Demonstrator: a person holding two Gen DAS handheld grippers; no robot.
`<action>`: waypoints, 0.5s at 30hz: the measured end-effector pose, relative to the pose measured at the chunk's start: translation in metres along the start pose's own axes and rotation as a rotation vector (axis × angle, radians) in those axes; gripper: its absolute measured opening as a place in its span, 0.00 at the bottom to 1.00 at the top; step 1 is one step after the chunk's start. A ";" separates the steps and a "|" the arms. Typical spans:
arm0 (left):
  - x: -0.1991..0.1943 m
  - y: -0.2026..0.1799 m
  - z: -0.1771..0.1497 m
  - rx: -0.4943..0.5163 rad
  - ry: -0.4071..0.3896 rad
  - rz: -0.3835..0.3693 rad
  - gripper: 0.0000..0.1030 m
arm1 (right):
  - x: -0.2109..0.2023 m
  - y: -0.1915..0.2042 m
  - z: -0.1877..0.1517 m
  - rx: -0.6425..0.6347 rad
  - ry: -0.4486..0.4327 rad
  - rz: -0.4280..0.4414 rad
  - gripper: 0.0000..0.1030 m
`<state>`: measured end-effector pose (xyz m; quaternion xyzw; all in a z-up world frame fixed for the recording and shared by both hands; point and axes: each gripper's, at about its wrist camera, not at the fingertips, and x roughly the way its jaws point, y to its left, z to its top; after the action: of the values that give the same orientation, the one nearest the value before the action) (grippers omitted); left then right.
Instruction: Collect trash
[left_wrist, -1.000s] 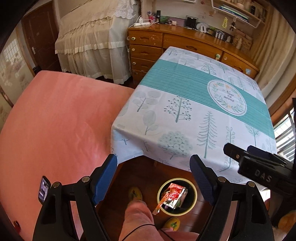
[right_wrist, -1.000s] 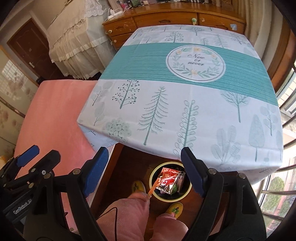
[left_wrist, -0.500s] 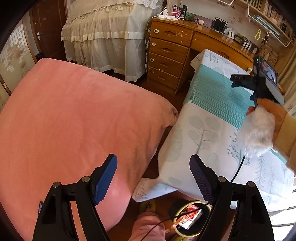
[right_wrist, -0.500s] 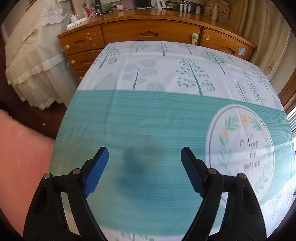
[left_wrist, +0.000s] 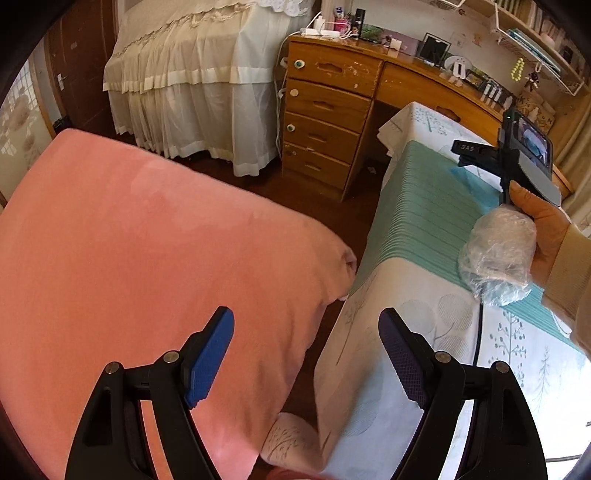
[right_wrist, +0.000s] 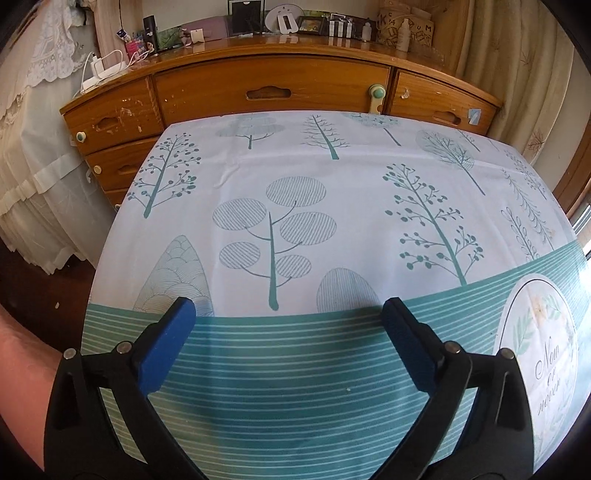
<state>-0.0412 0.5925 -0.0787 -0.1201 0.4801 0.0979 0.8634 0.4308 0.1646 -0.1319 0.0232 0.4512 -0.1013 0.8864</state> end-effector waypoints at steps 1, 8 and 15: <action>0.001 -0.007 0.003 0.022 -0.021 -0.003 0.80 | -0.003 0.002 -0.001 0.000 0.001 0.000 0.97; 0.001 -0.040 -0.024 0.096 -0.139 -0.033 0.80 | 0.001 -0.005 0.006 0.001 0.002 0.004 0.97; -0.013 -0.032 -0.083 0.121 -0.262 0.005 0.80 | 0.001 -0.005 0.004 0.001 0.002 0.005 0.97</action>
<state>-0.1052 0.5364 -0.1063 -0.0528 0.3685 0.0858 0.9241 0.4339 0.1590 -0.1301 0.0250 0.4520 -0.0994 0.8861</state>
